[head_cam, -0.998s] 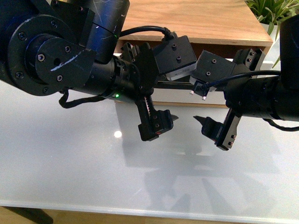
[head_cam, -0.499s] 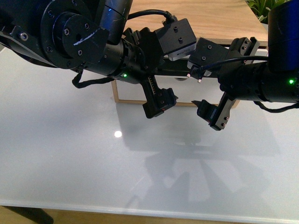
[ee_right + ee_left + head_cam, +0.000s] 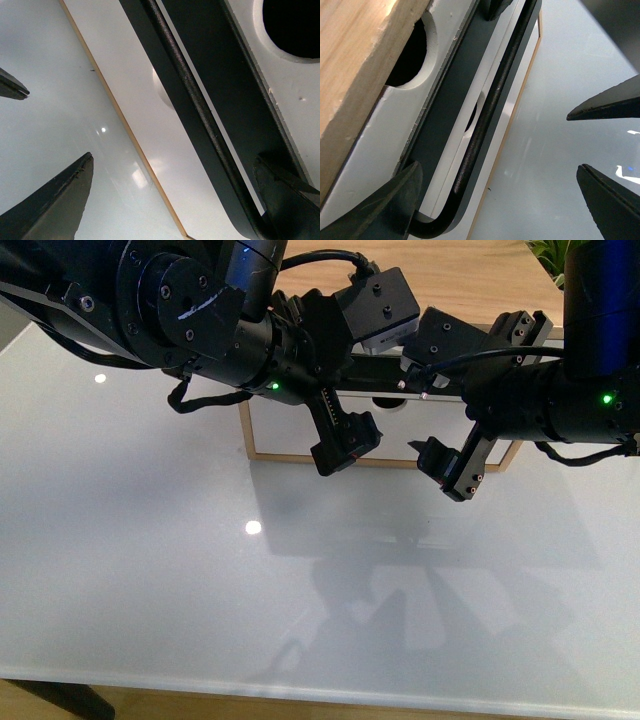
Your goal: Close drawer sideways
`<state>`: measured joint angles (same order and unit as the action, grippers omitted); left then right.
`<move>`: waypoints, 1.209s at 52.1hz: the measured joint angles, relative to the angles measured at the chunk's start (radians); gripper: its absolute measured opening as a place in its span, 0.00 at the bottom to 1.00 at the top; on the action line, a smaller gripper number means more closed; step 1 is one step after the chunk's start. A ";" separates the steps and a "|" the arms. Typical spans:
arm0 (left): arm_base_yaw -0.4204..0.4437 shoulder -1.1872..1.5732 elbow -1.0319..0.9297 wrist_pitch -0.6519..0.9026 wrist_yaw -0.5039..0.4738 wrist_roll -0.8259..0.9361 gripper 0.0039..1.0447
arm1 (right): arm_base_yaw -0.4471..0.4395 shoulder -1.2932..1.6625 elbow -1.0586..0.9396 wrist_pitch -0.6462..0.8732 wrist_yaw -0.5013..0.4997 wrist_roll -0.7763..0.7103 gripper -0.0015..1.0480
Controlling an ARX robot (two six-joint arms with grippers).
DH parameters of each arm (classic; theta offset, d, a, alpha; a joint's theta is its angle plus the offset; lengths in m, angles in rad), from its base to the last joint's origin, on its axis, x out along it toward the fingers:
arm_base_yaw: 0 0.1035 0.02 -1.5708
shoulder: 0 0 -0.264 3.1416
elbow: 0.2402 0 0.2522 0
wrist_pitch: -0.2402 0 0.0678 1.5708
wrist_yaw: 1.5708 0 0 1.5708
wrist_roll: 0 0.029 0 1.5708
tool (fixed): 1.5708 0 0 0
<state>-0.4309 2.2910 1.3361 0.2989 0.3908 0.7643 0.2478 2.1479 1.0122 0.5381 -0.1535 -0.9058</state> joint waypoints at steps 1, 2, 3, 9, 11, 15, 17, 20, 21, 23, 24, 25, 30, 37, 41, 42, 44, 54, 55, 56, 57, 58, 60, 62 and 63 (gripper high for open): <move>0.000 0.000 0.000 0.000 0.000 -0.001 0.92 | 0.000 0.000 0.000 0.000 0.000 0.000 0.91; 0.000 0.000 0.000 0.000 0.001 -0.001 0.92 | 0.000 0.000 0.000 0.000 0.000 0.001 0.91; 0.000 0.000 0.000 0.000 0.002 -0.002 0.92 | 0.000 -0.001 -0.002 0.000 -0.001 0.001 0.91; 0.000 -0.033 -0.032 0.005 0.003 -0.002 0.92 | -0.001 -0.033 -0.032 0.000 -0.008 0.003 0.91; -0.001 -0.054 -0.058 0.013 0.001 -0.007 0.92 | -0.001 -0.053 -0.053 0.000 -0.013 0.003 0.91; 0.000 -0.112 -0.137 0.031 0.017 -0.023 0.92 | -0.014 -0.117 -0.119 0.008 -0.037 0.028 0.91; 0.004 -0.148 -0.181 0.051 0.029 -0.046 0.92 | -0.024 -0.156 -0.158 0.015 -0.048 0.053 0.91; 0.010 -0.188 -0.226 0.077 0.042 -0.068 0.92 | -0.036 -0.199 -0.197 0.026 -0.058 0.083 0.91; 0.013 -0.199 -0.237 0.084 0.044 -0.076 0.92 | -0.039 -0.210 -0.207 0.029 -0.061 0.090 0.91; 0.021 -0.234 -0.270 0.105 0.058 -0.102 0.92 | -0.046 -0.243 -0.235 0.039 -0.068 0.111 0.91; 0.027 -0.259 -0.290 0.118 0.062 -0.122 0.92 | -0.049 -0.266 -0.254 0.046 -0.074 0.129 0.91; 0.035 -0.283 -0.310 0.131 0.065 -0.142 0.92 | -0.051 -0.291 -0.274 0.055 -0.077 0.152 0.91; 0.072 -0.377 -0.381 0.180 0.087 -0.229 0.92 | -0.061 -0.381 -0.343 0.092 -0.079 0.221 0.91; 0.162 -0.525 -0.490 0.253 0.104 -0.383 0.92 | -0.085 -0.529 -0.449 0.166 -0.034 0.345 0.91; 0.266 -0.652 -0.572 0.302 0.080 -0.547 0.92 | -0.097 -0.655 -0.543 0.193 0.048 0.444 0.91; 0.301 -0.689 -0.593 0.307 0.081 -0.593 0.92 | -0.095 -0.689 -0.571 0.190 0.073 0.459 0.91; 0.355 -0.750 -0.626 0.314 0.087 -0.660 0.92 | -0.082 -0.742 -0.616 0.178 0.108 0.475 0.91; 0.435 -0.950 -0.851 0.578 -0.387 -0.750 0.60 | -0.045 -0.821 -0.816 0.554 0.346 0.784 0.66; 0.436 -0.960 -0.869 0.581 -0.393 -0.753 0.57 | -0.050 -0.835 -0.827 0.559 0.345 0.803 0.63; 0.436 -0.969 -0.887 0.584 -0.392 -0.753 0.53 | -0.055 -0.851 -0.836 0.559 0.341 0.816 0.60; 0.435 -0.978 -0.904 0.586 -0.392 -0.755 0.50 | -0.060 -0.869 -0.845 0.558 0.336 0.833 0.56; 0.435 -0.983 -0.913 0.587 -0.392 -0.755 0.48 | -0.062 -0.877 -0.849 0.557 0.332 0.838 0.55; 0.434 -1.001 -0.946 0.591 -0.391 -0.755 0.41 | -0.072 -0.911 -0.865 0.542 0.317 0.857 0.48; 0.431 -1.018 -0.969 0.593 -0.389 -0.756 0.36 | -0.080 -0.936 -0.877 0.529 0.312 0.866 0.43; 0.431 -1.030 -0.983 0.594 -0.388 -0.756 0.33 | -0.085 -0.951 -0.885 0.519 0.308 0.869 0.40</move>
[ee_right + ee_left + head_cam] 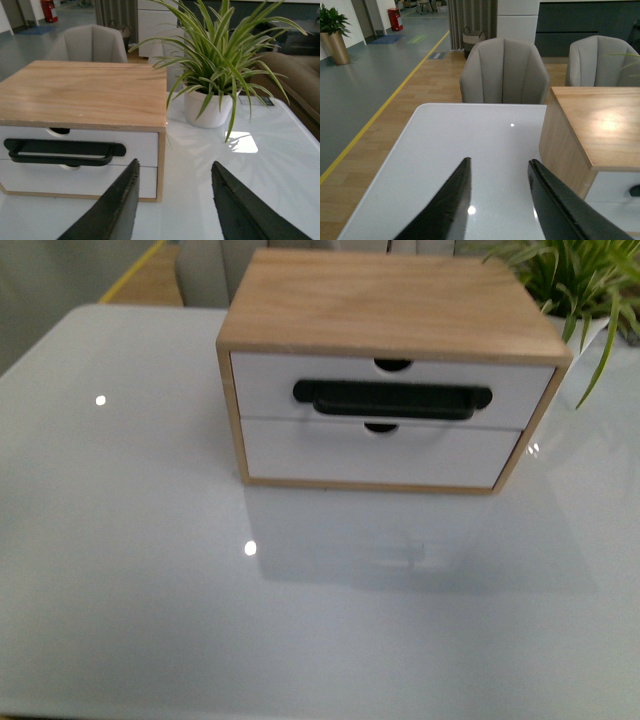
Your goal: Close drawer sideways
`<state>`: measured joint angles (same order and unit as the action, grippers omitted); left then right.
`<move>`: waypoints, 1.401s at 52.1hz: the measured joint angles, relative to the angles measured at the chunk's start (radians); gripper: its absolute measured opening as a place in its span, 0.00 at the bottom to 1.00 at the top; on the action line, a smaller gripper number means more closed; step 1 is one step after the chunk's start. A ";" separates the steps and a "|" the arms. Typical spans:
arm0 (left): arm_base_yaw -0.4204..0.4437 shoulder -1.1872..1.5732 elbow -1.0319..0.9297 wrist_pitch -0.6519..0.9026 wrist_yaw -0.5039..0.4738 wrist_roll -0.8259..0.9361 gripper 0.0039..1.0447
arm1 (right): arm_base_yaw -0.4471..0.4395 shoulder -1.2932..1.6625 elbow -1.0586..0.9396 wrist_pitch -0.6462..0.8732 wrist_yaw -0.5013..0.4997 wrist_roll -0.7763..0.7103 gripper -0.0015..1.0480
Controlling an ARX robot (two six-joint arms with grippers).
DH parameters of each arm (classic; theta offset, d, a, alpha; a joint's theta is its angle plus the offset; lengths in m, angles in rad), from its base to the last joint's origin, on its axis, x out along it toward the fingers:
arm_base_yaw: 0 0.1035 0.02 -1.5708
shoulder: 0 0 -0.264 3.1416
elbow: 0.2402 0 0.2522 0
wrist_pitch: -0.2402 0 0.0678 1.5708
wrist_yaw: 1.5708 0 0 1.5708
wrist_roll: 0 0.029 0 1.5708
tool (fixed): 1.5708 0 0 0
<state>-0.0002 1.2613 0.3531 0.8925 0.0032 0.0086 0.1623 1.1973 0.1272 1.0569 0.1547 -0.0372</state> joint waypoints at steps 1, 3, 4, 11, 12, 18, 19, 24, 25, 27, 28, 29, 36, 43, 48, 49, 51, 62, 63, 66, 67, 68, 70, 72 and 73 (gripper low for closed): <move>-0.001 -0.012 -0.013 0.001 0.000 0.000 0.30 | -0.006 -0.016 -0.007 -0.010 -0.005 0.004 0.36; -0.001 -0.030 -0.031 0.003 0.000 0.000 0.24 | -0.015 -0.039 -0.019 -0.026 -0.010 0.011 0.31; -0.001 -0.050 -0.049 0.003 -0.002 0.000 0.19 | -0.024 -0.064 -0.029 -0.043 -0.015 0.016 0.26; -0.001 -0.144 -0.130 -0.002 -0.003 -0.006 0.01 | -0.052 -0.192 -0.065 -0.130 -0.052 0.021 0.01; -0.001 -0.156 -0.139 -0.006 -0.004 -0.006 0.01 | -0.055 -0.208 -0.069 -0.142 -0.056 0.026 0.02; -0.001 -0.224 -0.185 -0.032 -0.003 -0.006 0.01 | -0.085 -0.301 -0.090 -0.215 -0.088 0.026 0.02; -0.001 -0.236 -0.193 -0.038 -0.003 -0.006 0.01 | -0.102 -0.318 -0.093 -0.230 -0.120 0.026 0.02; -0.001 -0.302 -0.226 -0.069 -0.003 -0.006 0.01 | -0.154 -0.402 -0.107 -0.299 -0.146 0.027 0.02; -0.001 -0.314 -0.231 -0.077 -0.003 -0.006 0.01 | -0.157 -0.417 -0.107 -0.313 -0.146 0.027 0.02; 0.000 -0.333 -0.239 -0.088 -0.003 -0.006 0.01 | -0.158 -0.440 -0.108 -0.332 -0.148 0.027 0.02; 0.000 -0.346 -0.245 -0.096 -0.004 -0.006 0.01 | -0.158 -0.456 -0.108 -0.346 -0.151 0.027 0.02; -0.001 -0.360 -0.249 -0.104 -0.003 -0.006 0.01 | -0.158 -0.471 -0.108 -0.359 -0.153 0.027 0.02; -0.001 -0.420 -0.298 -0.103 -0.003 -0.006 0.01 | -0.158 -0.573 -0.109 -0.449 -0.154 0.027 0.02; -0.001 -0.483 -0.333 -0.152 -0.002 -0.006 0.01 | -0.158 -0.658 -0.109 -0.526 -0.154 0.027 0.02; -0.001 -0.576 -0.336 -0.229 -0.004 -0.006 0.01 | -0.159 -0.728 -0.109 -0.593 -0.155 0.027 0.02; -0.001 -0.591 -0.336 -0.242 -0.003 -0.006 0.01 | -0.159 -0.740 -0.109 -0.603 -0.155 0.027 0.02; -0.001 -0.618 -0.336 -0.268 -0.003 -0.006 0.01 | -0.159 -0.761 -0.109 -0.623 -0.155 0.027 0.02; -0.001 -0.799 -0.337 -0.433 -0.003 -0.006 0.01 | -0.159 -0.888 -0.109 -0.747 -0.155 0.027 0.02; -0.001 -0.812 -0.337 -0.446 -0.003 -0.006 0.01 | -0.159 -0.897 -0.109 -0.755 -0.155 0.027 0.02; -0.001 -0.847 -0.337 -0.481 -0.003 -0.006 0.01 | -0.159 -0.921 -0.109 -0.780 -0.154 0.027 0.02; -0.001 -0.856 -0.337 -0.490 -0.003 -0.006 0.01 | -0.159 -0.927 -0.109 -0.786 -0.155 0.027 0.02; -0.001 -0.866 -0.337 -0.499 -0.003 -0.006 0.01 | -0.159 -0.934 -0.109 -0.793 -0.154 0.027 0.02; -0.001 -0.885 -0.337 -0.517 -0.003 -0.006 0.01 | -0.159 -0.946 -0.109 -0.805 -0.154 0.027 0.02; -0.001 -0.902 -0.337 -0.533 -0.003 -0.006 0.01 | -0.159 -0.959 -0.109 -0.817 -0.154 0.027 0.02; -0.001 -0.915 -0.337 -0.546 -0.003 -0.006 0.01 | -0.159 -0.967 -0.109 -0.826 -0.154 0.027 0.02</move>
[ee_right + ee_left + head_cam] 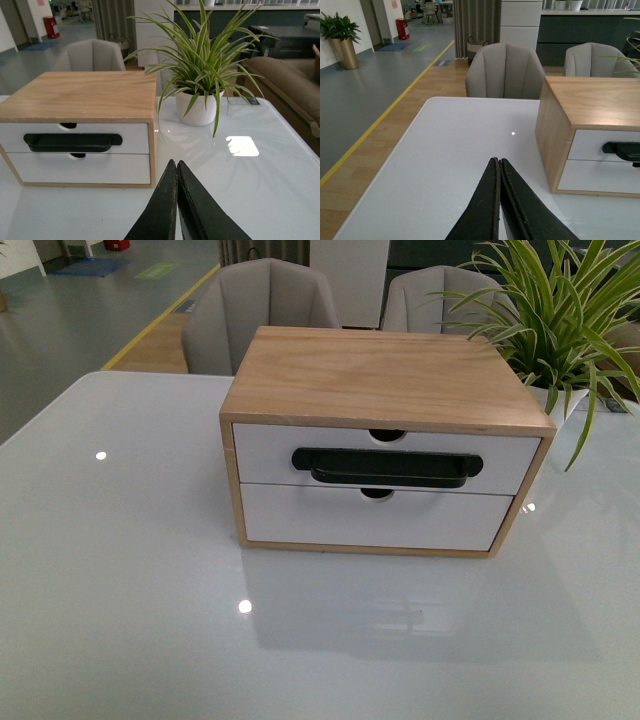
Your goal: Close drawer sideways
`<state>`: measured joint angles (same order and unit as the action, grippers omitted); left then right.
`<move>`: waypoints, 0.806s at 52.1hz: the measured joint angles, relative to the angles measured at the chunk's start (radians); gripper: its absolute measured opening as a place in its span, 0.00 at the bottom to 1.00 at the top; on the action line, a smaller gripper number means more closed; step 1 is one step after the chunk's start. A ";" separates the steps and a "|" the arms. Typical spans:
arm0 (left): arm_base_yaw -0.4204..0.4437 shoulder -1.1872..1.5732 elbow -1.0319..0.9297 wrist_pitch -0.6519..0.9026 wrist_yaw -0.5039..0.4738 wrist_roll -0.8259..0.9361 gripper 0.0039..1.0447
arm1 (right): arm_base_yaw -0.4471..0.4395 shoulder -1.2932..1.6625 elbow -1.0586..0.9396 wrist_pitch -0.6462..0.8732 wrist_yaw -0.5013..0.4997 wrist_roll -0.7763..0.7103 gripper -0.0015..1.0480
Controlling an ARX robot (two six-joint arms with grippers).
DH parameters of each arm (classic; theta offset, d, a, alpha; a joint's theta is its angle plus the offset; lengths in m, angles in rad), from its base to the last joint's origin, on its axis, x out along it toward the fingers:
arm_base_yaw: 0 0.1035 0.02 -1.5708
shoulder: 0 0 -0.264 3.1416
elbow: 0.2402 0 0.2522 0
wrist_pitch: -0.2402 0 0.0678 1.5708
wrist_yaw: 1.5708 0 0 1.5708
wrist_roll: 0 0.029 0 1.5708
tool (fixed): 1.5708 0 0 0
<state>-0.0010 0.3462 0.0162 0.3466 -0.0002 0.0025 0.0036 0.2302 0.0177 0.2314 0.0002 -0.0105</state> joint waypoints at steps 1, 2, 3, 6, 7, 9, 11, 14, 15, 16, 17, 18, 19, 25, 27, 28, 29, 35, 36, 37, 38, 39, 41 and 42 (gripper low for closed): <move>0.000 -0.008 0.000 -0.008 0.000 0.000 0.01 | 0.000 -0.005 0.000 -0.005 0.000 0.000 0.02; 0.000 -0.016 0.000 -0.016 0.000 0.000 0.01 | 0.000 -0.011 0.000 -0.011 0.000 0.000 0.02; 0.000 -0.024 0.000 -0.024 0.000 0.000 0.01 | 0.000 -0.016 0.000 -0.016 0.000 0.000 0.02; 0.000 -0.047 0.000 -0.046 0.000 0.000 0.01 | 0.000 -0.031 0.000 -0.031 0.000 0.000 0.02; 0.000 -0.058 0.000 -0.055 0.000 0.000 0.01 | 0.000 -0.038 0.000 -0.039 0.000 0.000 0.02; 0.000 -0.074 0.000 -0.074 0.000 0.000 0.01 | 0.000 -0.049 0.000 -0.050 0.000 0.000 0.02; 0.000 -0.087 0.000 -0.087 0.000 0.000 0.01 | 0.000 -0.072 0.000 -0.074 0.000 0.000 0.02; 0.000 -0.106 0.000 -0.105 0.000 0.000 0.01 | 0.000 -0.153 0.000 -0.188 -0.001 0.000 0.02; 0.000 -0.111 0.000 -0.110 0.000 0.000 0.01 | 0.000 -0.177 0.000 -0.210 0.002 0.000 0.02; 0.000 -0.117 0.000 -0.116 0.000 0.000 0.01 | 0.000 -0.196 0.000 -0.219 0.001 0.000 0.02; 0.000 -0.124 0.000 -0.124 0.000 0.000 0.01 | 0.000 -0.214 0.000 -0.224 0.001 0.000 0.02; 0.000 -0.129 0.000 -0.130 0.000 0.000 0.01 | 0.000 -0.218 0.000 -0.225 0.001 0.000 0.02; 0.000 -0.138 0.000 -0.137 0.000 0.000 0.01 | 0.000 -0.221 0.000 -0.227 0.001 0.000 0.02; 0.000 -0.168 0.000 -0.169 0.000 0.000 0.01 | 0.000 -0.223 0.000 -0.230 0.002 0.000 0.02; 0.000 -0.240 0.000 -0.267 0.001 0.000 0.01 | 0.000 -0.224 0.000 -0.230 0.002 0.000 0.02; 0.000 -0.282 0.000 -0.314 0.000 0.000 0.01 | 0.000 -0.224 0.000 -0.230 0.002 0.000 0.02; 0.000 -0.312 0.000 -0.334 0.000 0.000 0.01 | 0.000 -0.224 0.000 -0.230 0.002 0.000 0.02; 0.000 -0.339 0.000 -0.344 0.000 0.000 0.01 | 0.000 -0.225 0.000 -0.230 0.002 0.000 0.02; 0.000 -0.340 0.000 -0.344 0.000 0.000 0.01 | 0.000 -0.225 0.000 -0.230 0.002 0.000 0.02; 0.000 -0.340 0.000 -0.344 0.000 0.000 0.01 | 0.000 -0.225 0.000 -0.230 0.002 0.000 0.02; 0.000 -0.340 0.000 -0.344 0.000 0.000 0.01 | 0.000 -0.225 0.000 -0.230 0.002 0.000 0.02; 0.000 -0.340 0.000 -0.345 0.000 0.000 0.01 | 0.000 -0.225 0.000 -0.230 0.002 0.000 0.02; 0.000 -0.340 0.000 -0.345 0.000 0.000 0.01 | 0.000 -0.225 0.000 -0.230 0.002 0.000 0.02; 0.000 -0.340 0.000 -0.345 0.000 0.000 0.01 | 0.000 -0.225 0.000 -0.230 0.002 0.000 0.02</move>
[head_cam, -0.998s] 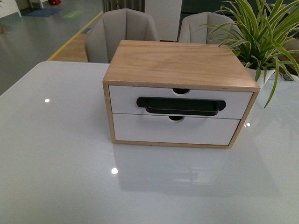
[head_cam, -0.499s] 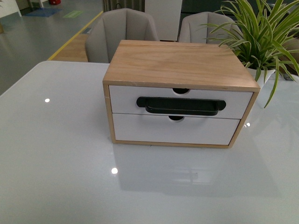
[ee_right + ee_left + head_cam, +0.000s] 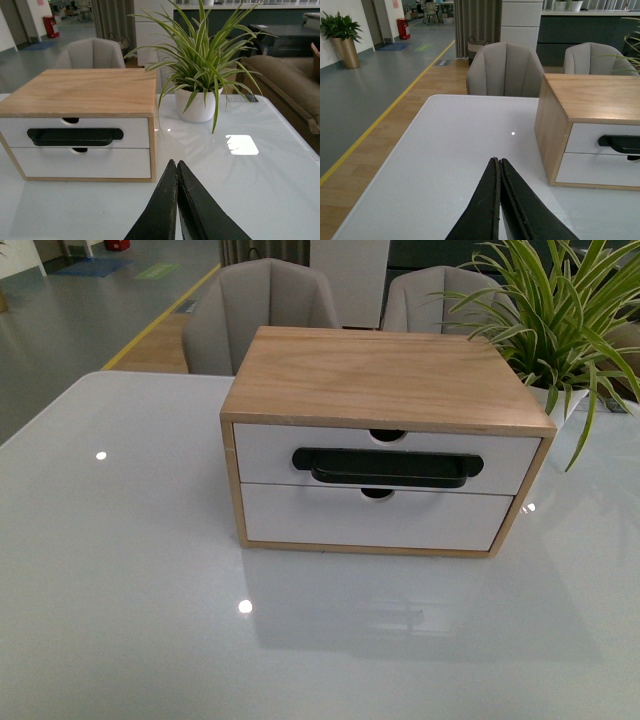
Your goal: Close drawer sideways
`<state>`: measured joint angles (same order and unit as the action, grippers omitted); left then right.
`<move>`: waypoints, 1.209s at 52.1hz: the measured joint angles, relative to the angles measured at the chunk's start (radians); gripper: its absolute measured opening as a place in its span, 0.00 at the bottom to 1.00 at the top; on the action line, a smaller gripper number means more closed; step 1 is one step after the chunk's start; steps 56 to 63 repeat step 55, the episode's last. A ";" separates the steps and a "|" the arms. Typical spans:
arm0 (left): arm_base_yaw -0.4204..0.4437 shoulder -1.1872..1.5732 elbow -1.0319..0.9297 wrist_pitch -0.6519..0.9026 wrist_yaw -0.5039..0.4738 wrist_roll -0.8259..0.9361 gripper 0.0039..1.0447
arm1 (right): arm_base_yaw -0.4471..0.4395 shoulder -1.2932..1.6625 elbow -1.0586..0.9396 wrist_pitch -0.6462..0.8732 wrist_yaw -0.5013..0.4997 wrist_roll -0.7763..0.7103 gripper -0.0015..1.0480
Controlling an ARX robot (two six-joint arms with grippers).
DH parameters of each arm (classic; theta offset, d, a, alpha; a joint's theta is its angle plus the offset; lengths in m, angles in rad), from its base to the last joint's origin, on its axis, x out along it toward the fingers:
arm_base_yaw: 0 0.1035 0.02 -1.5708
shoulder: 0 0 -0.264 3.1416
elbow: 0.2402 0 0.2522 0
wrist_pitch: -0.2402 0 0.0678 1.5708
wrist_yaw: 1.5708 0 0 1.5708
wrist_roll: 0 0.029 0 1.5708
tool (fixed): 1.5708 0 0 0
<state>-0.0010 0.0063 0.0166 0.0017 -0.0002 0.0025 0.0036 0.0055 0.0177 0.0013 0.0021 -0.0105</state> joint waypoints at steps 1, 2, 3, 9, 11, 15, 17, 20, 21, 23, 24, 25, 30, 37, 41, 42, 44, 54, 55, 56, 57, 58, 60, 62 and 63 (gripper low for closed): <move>0.000 0.000 0.000 0.000 0.000 0.000 0.01 | 0.000 0.000 0.000 0.000 0.000 0.000 0.02; 0.000 0.000 0.000 0.000 0.000 0.000 0.01 | 0.000 0.000 0.000 0.000 0.000 0.000 0.02; 0.000 0.000 0.000 0.000 0.000 0.000 0.01 | 0.000 0.000 0.000 0.000 0.000 0.000 0.02; 0.000 0.000 0.000 0.000 0.000 0.000 0.01 | 0.000 0.000 0.000 0.000 0.000 0.000 0.06; 0.000 0.000 0.000 0.000 0.000 0.000 0.01 | 0.000 0.000 0.000 0.000 0.000 0.000 0.13; 0.000 0.000 0.000 0.000 0.000 -0.001 0.17 | 0.000 0.000 0.000 0.000 0.000 0.000 0.32; 0.000 0.000 0.000 0.000 0.000 -0.001 0.26 | 0.000 0.000 0.000 0.000 0.000 0.000 0.40; 0.000 0.000 0.000 0.000 0.000 -0.001 0.37 | 0.000 0.000 0.000 0.000 0.000 0.000 0.51; 0.000 0.000 0.000 0.000 0.000 -0.001 0.43 | 0.000 0.000 0.000 0.000 0.000 0.000 0.57; 0.000 0.000 0.000 0.000 0.000 -0.001 0.51 | 0.000 0.000 0.000 0.000 0.000 0.000 0.65; 0.000 0.000 0.000 0.000 0.000 -0.001 0.56 | 0.000 0.000 0.000 0.000 0.000 0.000 0.70; 0.000 0.000 0.000 0.000 0.000 -0.001 0.61 | 0.000 0.000 0.000 0.000 0.000 0.000 0.75; 0.000 0.000 0.000 0.000 0.000 -0.001 0.83 | 0.000 0.000 0.000 0.000 0.000 0.001 0.93; 0.000 0.000 0.000 0.000 0.000 0.000 0.92 | 0.000 0.000 0.000 0.000 0.000 0.000 0.91; 0.000 0.000 0.000 0.000 0.000 0.000 0.92 | 0.000 0.000 0.000 0.000 0.000 0.000 0.91; 0.000 0.000 0.000 0.000 0.000 0.000 0.92 | 0.000 0.000 0.000 0.000 0.000 0.000 0.91; 0.000 0.000 0.000 0.000 0.000 0.000 0.92 | 0.000 0.000 0.000 0.000 0.000 0.000 0.91; 0.000 0.000 0.000 0.000 0.000 0.000 0.92 | 0.000 0.000 0.000 0.000 0.000 0.000 0.91; 0.000 0.000 0.000 0.000 0.000 0.000 0.92 | 0.000 0.000 0.000 0.000 0.000 0.000 0.91; 0.000 0.000 0.000 0.000 0.000 0.000 0.92 | 0.000 0.000 0.000 0.000 0.000 0.000 0.91; 0.000 0.000 0.000 0.000 0.000 0.000 0.92 | 0.000 0.000 0.000 0.000 0.000 0.000 0.91; 0.000 0.000 0.000 0.000 0.000 0.000 0.92 | 0.000 0.000 0.000 0.000 0.000 0.000 0.91; 0.000 0.000 0.000 0.000 0.000 0.000 0.92 | 0.000 0.000 0.000 0.000 0.000 0.000 0.91; 0.000 0.000 0.000 0.000 0.000 0.000 0.92 | 0.000 0.000 0.000 0.000 0.000 0.000 0.91; 0.000 0.000 0.000 0.000 0.000 0.000 0.92 | 0.000 0.000 0.000 0.000 0.000 0.000 0.91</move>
